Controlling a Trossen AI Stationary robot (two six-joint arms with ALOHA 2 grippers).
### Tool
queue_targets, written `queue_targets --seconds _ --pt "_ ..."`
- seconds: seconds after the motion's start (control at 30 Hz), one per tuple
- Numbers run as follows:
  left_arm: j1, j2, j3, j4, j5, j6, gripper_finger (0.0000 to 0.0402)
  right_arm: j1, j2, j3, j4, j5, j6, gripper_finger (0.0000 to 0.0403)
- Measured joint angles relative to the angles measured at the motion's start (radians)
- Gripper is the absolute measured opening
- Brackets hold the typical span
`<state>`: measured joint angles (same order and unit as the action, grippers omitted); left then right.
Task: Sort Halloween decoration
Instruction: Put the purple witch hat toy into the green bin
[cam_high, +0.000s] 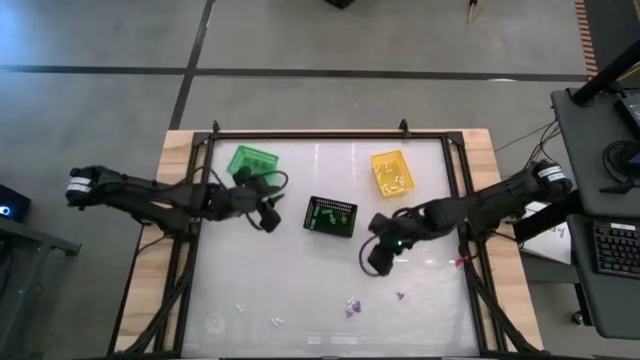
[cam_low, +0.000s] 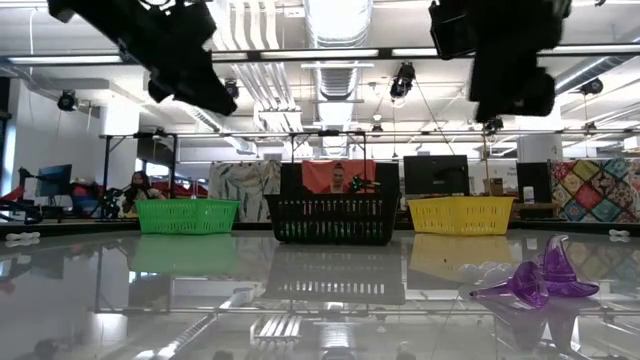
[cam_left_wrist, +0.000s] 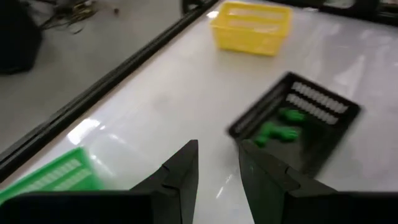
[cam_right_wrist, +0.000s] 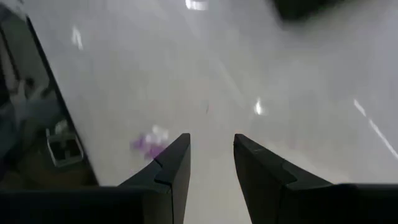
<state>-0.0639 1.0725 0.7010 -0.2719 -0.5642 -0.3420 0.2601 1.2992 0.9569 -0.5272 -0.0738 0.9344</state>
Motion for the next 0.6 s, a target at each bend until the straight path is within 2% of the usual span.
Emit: queue_targets --seconds 0.17,0.37,0.6 --pt "-0.075 0.002 0.000 0.033 -0.033 -0.004 0.0098 0.055 0.097 0.104 -0.214 -0.015 0.056 0.0114" --pt "-0.110 0.002 0.000 0.047 -0.079 -0.006 0.0098 0.126 0.241 0.230 -0.483 -0.047 0.105 0.0114" --pt "-0.110 0.003 0.000 0.047 -0.081 -0.006 0.0097 0.218 0.387 0.302 -0.541 -0.135 0.122 0.0131"
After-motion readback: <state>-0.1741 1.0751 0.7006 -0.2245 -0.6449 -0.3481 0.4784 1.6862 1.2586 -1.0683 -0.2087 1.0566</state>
